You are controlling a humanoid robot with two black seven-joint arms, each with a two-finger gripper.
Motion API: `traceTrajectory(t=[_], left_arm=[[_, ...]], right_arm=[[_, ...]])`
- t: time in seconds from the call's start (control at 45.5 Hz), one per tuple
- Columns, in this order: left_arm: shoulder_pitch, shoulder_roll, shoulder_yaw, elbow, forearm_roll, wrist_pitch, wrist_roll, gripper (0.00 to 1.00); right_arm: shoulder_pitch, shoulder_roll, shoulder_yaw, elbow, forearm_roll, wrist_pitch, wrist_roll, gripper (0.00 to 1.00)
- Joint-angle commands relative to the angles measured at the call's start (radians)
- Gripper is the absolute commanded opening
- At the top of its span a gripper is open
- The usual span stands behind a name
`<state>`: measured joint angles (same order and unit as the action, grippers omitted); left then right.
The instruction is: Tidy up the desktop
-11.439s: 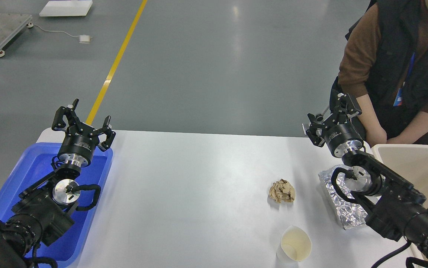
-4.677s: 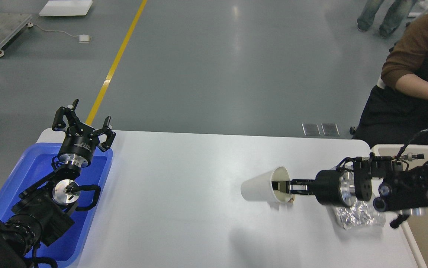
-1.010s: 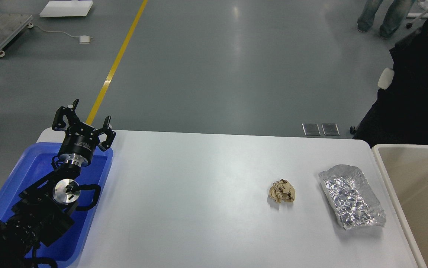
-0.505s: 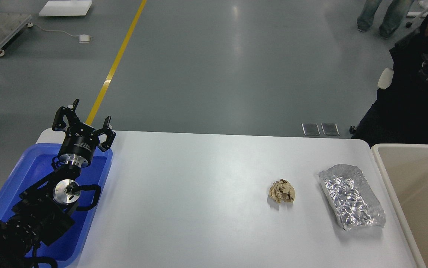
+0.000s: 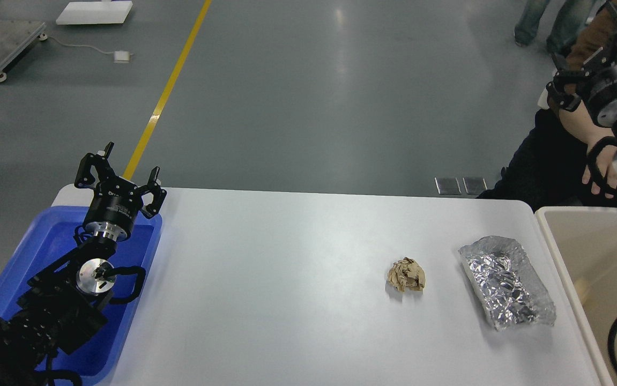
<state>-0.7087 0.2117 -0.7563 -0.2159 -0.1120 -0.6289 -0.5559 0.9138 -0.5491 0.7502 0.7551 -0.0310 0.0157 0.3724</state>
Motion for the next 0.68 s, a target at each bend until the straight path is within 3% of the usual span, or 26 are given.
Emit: traceTrajectory(t=[0.0, 0.329, 0.659], left_arm=[[0.000, 0.000, 0.000, 0.000, 0.000, 0.000, 0.001, 1.00], [0.000, -0.001, 0.000, 0.001, 0.000, 0.000, -0.001, 1.00], [0.000, 0.000, 0.000, 0.000, 0.000, 0.000, -0.001, 1.00]], right_arm=[[-0.182, 0.103, 0.041, 0.058, -0.059, 0.010, 0.158, 1.00], [-0.320, 0.232, 0.057, 0.052, -0.075, 0.009, 0.160, 1.00], [-0.323, 0.238, 0.057, 0.047, -0.075, 0.006, 0.158, 1.00]])
